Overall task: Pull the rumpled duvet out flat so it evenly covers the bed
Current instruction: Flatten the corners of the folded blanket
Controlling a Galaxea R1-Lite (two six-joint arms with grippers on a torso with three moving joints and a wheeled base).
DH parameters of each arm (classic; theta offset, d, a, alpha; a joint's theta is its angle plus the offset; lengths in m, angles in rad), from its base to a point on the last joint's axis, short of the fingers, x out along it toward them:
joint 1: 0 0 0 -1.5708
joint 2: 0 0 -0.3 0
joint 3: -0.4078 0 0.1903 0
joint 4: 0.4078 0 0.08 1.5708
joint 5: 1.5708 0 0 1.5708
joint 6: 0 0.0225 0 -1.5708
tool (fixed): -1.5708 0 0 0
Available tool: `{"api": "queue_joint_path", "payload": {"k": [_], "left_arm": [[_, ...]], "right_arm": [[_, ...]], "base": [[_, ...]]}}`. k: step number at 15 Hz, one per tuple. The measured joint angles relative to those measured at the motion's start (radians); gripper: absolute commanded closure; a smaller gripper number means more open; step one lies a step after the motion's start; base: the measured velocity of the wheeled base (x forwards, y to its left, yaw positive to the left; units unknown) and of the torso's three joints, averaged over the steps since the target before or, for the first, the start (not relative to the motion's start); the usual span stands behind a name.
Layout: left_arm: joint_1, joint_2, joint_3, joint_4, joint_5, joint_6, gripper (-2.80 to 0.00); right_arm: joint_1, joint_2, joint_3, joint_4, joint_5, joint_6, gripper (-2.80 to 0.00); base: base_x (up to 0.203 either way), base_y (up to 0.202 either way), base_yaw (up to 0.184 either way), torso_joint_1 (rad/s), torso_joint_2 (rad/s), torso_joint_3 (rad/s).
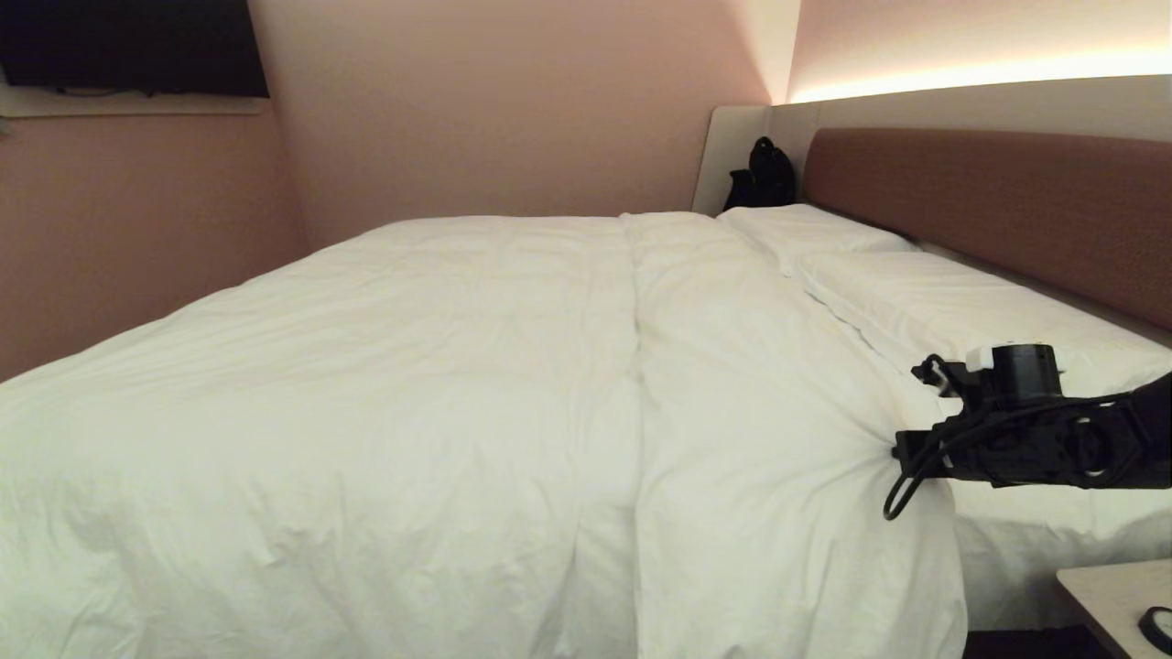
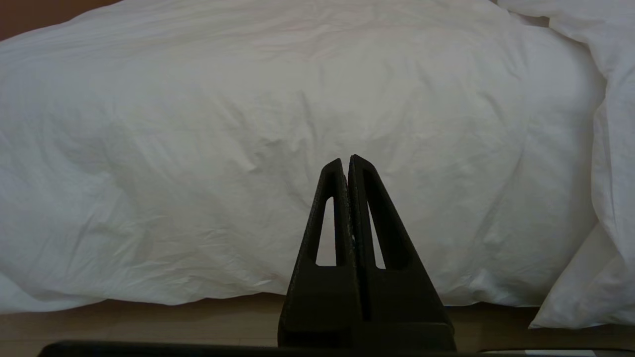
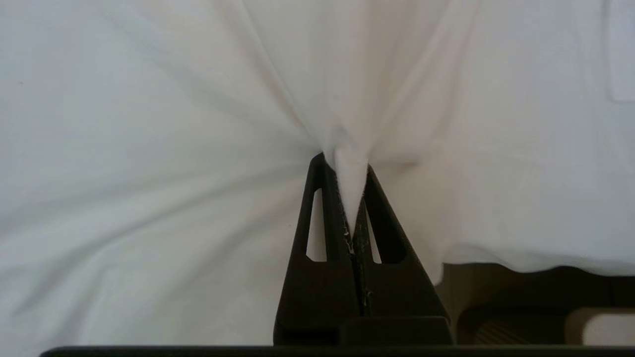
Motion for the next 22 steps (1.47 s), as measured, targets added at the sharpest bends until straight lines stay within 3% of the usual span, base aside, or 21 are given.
{"api": "queue_joint_path", "payload": {"k": [12,22], "left_arm": [[0.0,0.0,0.0,0.0,0.0,-0.001,0.0],[0.0,0.0,0.0,0.001,0.0,0.0,0.0]], "right_arm": [[-0.123,-0.087,0.07,0.002,-0.004,-0.031,0.0],[-0.126,-0.243,0.12,0.118,0.015,-0.067,0.0]], "base": [[0.0,0.0,0.0,0.0,0.0,0.0],[0.0,0.0,0.0,0.0,0.0,0.0]]}}
